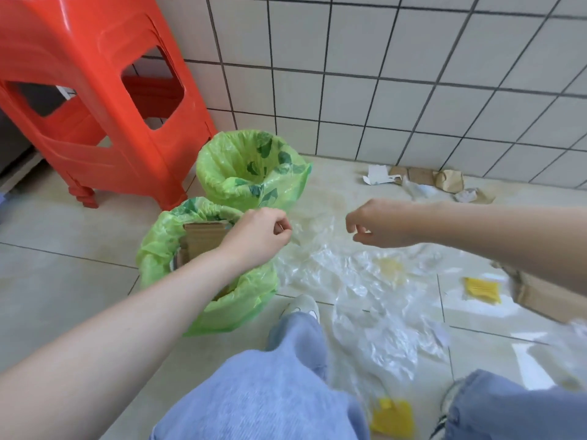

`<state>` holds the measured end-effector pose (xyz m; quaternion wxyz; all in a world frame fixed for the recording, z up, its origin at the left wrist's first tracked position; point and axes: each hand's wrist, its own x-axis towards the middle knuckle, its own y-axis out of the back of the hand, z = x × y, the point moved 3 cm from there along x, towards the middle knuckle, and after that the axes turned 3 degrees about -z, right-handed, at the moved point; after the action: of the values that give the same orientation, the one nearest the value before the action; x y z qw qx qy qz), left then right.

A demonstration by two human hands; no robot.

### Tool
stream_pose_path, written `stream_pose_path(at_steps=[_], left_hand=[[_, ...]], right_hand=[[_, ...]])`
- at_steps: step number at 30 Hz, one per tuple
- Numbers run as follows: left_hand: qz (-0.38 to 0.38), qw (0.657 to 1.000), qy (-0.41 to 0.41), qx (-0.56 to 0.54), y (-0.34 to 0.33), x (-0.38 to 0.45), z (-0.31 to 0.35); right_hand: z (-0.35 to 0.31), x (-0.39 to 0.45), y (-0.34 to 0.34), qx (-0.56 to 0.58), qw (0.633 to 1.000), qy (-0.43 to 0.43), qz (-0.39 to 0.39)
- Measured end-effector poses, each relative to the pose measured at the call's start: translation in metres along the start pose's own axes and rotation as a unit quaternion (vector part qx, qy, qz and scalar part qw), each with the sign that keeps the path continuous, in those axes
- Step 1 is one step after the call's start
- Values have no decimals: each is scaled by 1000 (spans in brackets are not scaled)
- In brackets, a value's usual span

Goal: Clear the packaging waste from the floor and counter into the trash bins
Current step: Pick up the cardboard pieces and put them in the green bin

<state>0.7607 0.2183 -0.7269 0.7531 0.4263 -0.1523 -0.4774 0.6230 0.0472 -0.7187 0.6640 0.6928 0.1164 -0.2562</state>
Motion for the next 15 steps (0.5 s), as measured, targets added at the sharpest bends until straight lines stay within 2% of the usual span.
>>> stream_pose_path(at_steps=[6, 10, 15], left_hand=[[-78, 987, -63, 122, -53, 58, 49], [-136, 952, -121, 247, -86, 101, 77], [-170, 914, -166, 329, -120, 168, 107]], right_hand=[[86, -30, -50, -5, 997, -59, -46], [141, -34, -82, 14, 994, -94, -56], [214, -13, -114, 58, 984, -166, -30]])
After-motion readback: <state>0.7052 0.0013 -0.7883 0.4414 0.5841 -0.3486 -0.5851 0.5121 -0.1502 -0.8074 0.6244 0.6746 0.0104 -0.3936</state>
